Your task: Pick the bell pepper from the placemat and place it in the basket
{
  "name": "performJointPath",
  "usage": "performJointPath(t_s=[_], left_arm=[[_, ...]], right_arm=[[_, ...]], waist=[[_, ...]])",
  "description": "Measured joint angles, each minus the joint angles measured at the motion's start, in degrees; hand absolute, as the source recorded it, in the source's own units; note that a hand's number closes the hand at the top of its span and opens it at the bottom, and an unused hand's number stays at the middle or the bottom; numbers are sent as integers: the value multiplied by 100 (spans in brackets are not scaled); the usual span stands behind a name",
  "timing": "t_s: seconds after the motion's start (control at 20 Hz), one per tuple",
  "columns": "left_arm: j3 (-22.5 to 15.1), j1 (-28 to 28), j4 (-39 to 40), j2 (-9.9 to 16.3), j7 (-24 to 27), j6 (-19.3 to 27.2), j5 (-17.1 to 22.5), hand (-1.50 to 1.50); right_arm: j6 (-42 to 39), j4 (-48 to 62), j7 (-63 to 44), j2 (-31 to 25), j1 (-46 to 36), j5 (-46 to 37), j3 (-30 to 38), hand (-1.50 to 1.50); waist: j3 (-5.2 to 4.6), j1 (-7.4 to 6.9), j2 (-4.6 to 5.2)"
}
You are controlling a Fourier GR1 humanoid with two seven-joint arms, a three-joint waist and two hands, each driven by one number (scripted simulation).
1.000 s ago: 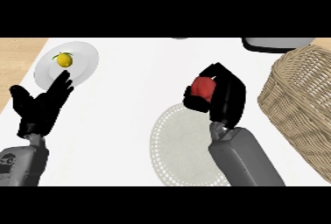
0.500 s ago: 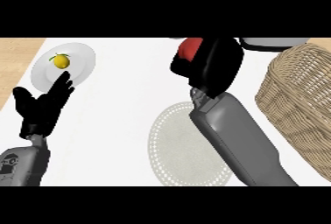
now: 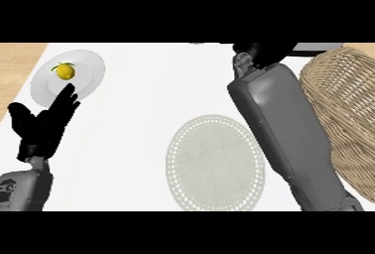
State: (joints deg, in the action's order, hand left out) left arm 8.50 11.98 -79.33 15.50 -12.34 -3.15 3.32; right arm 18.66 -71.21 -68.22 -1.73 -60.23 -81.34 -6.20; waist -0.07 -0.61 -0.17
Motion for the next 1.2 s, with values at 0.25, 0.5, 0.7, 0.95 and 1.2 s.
performJointPath(t_s=[0.25, 0.5, 0.7, 0.95, 1.2], left_arm=[[100, -12, -30, 57, -52, -48, 89, 0], [160, 20, -16, 88, -73, -50, 105, 0], [149, 60, 5, 69, -112, -33, 73, 0], [158, 0, -91, 68, -148, -77, 82, 0], [153, 50, -17, 26, -101, -84, 40, 0]], right_arm=[[-288, 63, 95, -256, 30, -370, 523, 150], [-431, -200, 305, -441, 455, -472, 980, 150], [-520, -629, 513, -552, 1008, -397, 1210, 150], [-585, -1334, 768, -685, 1743, -139, 1470, 150], [-302, -1450, 1094, -776, 2258, 150, 1761, 150]], waist=[[3, 60, -5], [6, 91, -2], [7, 106, -2], [7, 100, 1], [8, 77, 13]])
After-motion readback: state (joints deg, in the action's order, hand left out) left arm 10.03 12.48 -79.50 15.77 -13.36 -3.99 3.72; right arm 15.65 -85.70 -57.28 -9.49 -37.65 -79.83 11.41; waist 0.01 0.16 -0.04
